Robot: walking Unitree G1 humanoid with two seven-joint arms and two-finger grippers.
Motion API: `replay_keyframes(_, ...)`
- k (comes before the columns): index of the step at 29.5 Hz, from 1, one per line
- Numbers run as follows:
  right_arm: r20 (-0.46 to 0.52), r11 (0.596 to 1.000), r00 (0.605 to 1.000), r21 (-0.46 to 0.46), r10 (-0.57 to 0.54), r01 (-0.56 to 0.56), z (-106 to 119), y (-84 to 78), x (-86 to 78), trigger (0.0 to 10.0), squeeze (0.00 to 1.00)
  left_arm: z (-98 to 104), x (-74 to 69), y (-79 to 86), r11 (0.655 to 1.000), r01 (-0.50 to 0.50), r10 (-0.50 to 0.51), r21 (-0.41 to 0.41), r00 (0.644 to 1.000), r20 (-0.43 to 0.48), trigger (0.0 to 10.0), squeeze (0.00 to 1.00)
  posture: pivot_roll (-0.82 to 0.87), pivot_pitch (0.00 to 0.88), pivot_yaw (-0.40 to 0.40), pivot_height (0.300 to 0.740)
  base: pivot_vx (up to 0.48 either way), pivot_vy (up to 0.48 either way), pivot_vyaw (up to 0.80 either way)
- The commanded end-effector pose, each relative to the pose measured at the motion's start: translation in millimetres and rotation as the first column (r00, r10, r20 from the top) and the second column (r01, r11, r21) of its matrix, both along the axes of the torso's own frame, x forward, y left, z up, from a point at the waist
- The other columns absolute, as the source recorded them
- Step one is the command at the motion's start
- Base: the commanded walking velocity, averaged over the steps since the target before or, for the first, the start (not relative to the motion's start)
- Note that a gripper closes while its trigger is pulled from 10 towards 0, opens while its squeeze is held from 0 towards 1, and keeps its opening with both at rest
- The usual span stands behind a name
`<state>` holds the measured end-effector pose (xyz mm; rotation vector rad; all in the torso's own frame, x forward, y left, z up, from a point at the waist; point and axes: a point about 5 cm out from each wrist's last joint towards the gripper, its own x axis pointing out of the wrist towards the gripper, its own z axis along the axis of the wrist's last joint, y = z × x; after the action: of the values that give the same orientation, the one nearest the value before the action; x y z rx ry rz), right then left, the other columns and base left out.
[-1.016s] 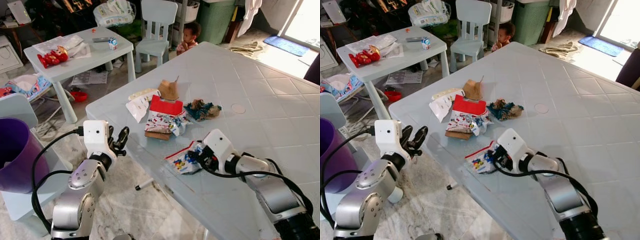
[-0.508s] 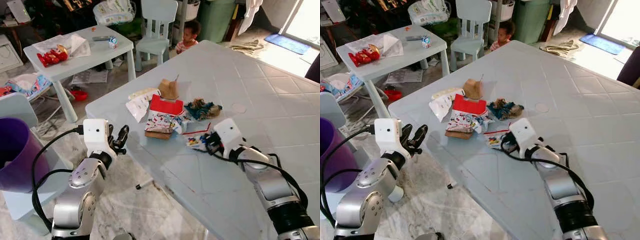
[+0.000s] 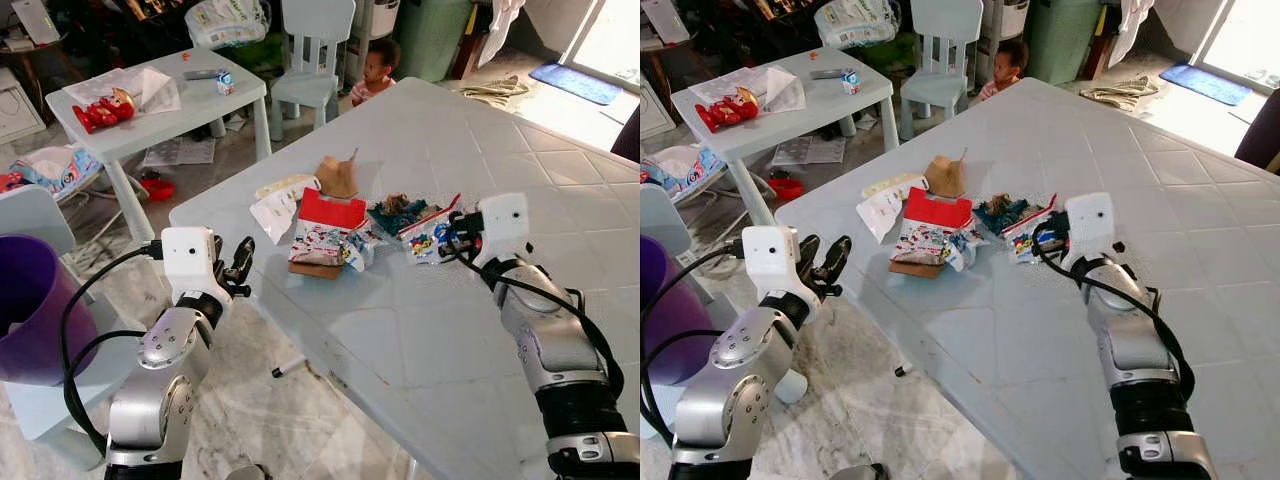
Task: Picking trash to rubbish bin
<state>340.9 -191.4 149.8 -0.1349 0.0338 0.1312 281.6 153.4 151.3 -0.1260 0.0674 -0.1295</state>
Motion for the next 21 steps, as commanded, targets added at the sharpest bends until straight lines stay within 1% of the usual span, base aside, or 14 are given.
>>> replay_keyframes(1, 0.041, 0.998, 0.997, 0.016, -0.06, 0.059, 8.3, -10.6, 2.5, 0.0, 0.0, 3.5, 2.1, 0.3, 1.0, -0.015, 0.015, 0.013, 1.0, 0.023, 10.0, 0.0, 0.1, 0.092, -0.047, 0.74, 0.0, 0.0, 0.0)
replay_keyframes(4, 0.082, 0.995, 0.991, 0.021, -0.104, 0.102, 15.5, -16.7, 5.3, 0.0, 0.0, 4.3, 2.6, -0.6, 1.0, -0.012, 0.011, 0.027, 0.999, 0.032, 10.0, 0.0, 0.1, 0.086, -0.046, 0.74, 0.0, 0.0, 0.0)
replay_keyframes(8, 0.147, 0.987, 0.976, -0.004, -0.16, 0.162, 25.4, -24.5, 7.0, 0.0, 0.0, 4.5, 2.5, -4.2, 0.998, 0.013, -0.016, 0.063, 0.999, 0.046, 10.0, 0.0, 0.1, 0.074, -0.045, 0.74, 0.0, 0.0, 0.0)
replay_keyframes(11, 0.206, 0.975, 0.955, -0.004, -0.215, 0.221, 36.9, -33.1, 8.9, 0.0, 0.0, 3.5, 1.8, -7.9, 0.996, 0.029, -0.033, 0.079, 0.998, 0.051, 10.0, 0.0, 0.1, 0.065, -0.045, 0.74, 0.0, 0.0, 0.0)
replay_keyframes(17, 0.234, 0.961, 0.936, -0.022, -0.262, 0.274, 41.1, -38.9, 9.6, 0.0, 0.0, -0.5, 2.2, -16.7, 0.994, 0.057, -0.062, 0.095, 0.997, 0.042, 10.0, 0.0, 0.09, 0.061, -0.048, 0.74, 0.0, 0.0, 0.0)
replay_keyframes(20, 0.243, 0.959, 0.932, -0.02, -0.269, 0.281, 42.0, -38.7, 8.8, 0.0, 0.0, -6.3, 3.2, -25.4, 0.993, 0.094, -0.095, 0.072, 0.995, 0.019, 10.0, 0.0, 0.09, 0.062, -0.051, 0.74, 0.0, 0.0, 0.0)
replay_keyframes(21, 0.249, 0.959, 0.93, -0.02, -0.269, 0.282, 43.0, -37.7, 8.3, 0.0, 0.0, -9.6, 4.6, -30.8, 0.991, 0.117, -0.118, 0.068, 0.993, 0.005, 10.0, 0.0, 0.08, 0.063, -0.053, 0.74, 0.0, 0.0, 0.0)
